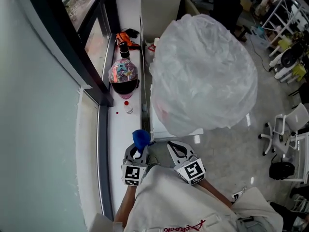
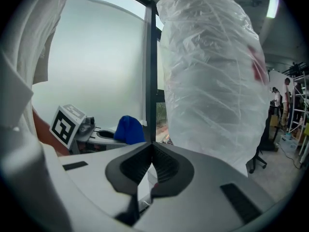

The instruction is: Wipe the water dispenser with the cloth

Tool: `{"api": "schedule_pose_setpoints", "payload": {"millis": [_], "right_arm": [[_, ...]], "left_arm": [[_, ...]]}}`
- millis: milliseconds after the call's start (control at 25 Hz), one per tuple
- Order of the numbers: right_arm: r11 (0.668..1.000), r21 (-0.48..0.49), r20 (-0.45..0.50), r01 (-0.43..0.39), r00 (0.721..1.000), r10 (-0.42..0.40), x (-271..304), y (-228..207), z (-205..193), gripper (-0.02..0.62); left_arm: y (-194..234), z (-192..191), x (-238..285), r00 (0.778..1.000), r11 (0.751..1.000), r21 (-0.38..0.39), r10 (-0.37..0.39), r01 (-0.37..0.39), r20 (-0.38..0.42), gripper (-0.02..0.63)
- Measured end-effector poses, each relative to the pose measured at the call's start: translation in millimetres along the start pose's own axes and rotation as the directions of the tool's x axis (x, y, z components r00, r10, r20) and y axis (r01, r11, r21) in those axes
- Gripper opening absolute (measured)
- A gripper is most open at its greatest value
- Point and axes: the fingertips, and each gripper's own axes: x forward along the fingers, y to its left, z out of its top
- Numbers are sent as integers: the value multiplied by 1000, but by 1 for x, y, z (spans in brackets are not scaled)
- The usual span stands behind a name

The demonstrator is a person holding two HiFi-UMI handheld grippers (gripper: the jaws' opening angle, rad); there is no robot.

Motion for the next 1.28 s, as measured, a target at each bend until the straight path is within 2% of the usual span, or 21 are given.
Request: {"api": "schedule_pose_setpoints", "payload": {"millis": [200,680,1040,1280], "right_arm": [[1000,5,37,6,999,-6,-12,-12,10,15],[999,32,72,35,997,-38,-82,-29,-12,14],[996,55,118,76,990,-82,-162,-23,-39,14],[995,52,142,84,986,-90,-220,0,-64,14]], "left_arm": [[-17,38,-19,998,1000,-4,31,-31,45,63],[-97,53,-21,998,1000,-2,19,-19,59,63],[-166,42,-44,997,1000,3,21,-22,71,63],[-222,14,-78,997,999,-18,29,-28,70,63]]}}
